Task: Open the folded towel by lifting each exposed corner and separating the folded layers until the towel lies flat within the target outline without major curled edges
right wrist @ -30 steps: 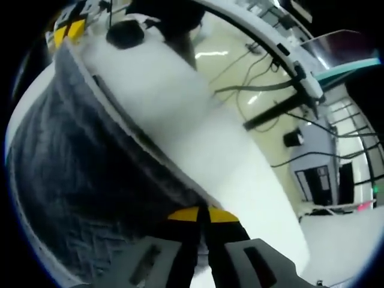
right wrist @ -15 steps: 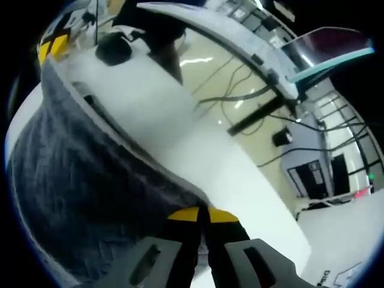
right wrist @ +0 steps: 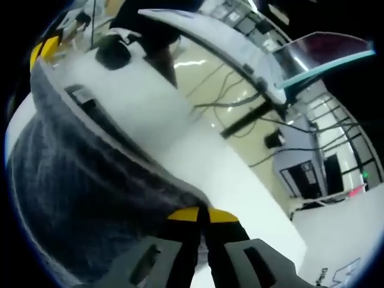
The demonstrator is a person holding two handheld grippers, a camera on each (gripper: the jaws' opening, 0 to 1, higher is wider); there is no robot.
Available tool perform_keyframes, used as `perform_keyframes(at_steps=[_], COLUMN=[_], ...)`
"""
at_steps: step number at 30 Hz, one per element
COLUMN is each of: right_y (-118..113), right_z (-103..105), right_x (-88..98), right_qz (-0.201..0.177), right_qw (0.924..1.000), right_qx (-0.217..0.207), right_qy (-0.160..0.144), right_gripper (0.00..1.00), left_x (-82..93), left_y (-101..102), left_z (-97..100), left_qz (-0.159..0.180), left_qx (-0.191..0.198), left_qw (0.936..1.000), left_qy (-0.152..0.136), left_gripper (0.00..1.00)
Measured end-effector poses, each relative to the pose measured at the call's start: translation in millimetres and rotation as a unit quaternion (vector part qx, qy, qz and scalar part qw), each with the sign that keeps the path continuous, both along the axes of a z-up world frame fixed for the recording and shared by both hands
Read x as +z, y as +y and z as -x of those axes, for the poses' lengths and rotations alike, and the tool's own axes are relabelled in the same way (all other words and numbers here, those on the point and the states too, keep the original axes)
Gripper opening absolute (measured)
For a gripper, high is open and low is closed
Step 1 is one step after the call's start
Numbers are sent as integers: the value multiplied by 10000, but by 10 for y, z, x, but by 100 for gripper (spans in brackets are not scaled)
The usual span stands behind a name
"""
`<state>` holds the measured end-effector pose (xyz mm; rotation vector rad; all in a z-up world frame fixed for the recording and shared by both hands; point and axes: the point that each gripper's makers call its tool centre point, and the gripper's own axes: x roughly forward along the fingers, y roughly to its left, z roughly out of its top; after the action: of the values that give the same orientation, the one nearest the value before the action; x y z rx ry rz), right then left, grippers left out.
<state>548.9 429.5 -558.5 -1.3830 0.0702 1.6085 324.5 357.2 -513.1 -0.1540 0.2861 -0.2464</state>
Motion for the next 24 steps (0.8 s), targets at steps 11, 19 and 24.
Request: perform_keyframes(at_steps=[11, 19, 24], right_y=[-100, -201, -272], right_z=[-9, -15, -17], right_x=[109, 211, 209], right_qz=[-167, -366, -392], right_qw=[9998, 9989, 9989], right_qx=[-23, -219, -242], right_qy=[-90, 181, 117], right_gripper=[0, 0, 0], left_x=[75, 139, 171], left_y=[-164, -306, -418], left_z=[2, 4, -23], left_qz=[25, 8, -102], left_qx=[-155, -311, -415], left_qw=[9999, 9994, 9989], left_qy=[-56, -117, -194], left_gripper=[0, 0, 0])
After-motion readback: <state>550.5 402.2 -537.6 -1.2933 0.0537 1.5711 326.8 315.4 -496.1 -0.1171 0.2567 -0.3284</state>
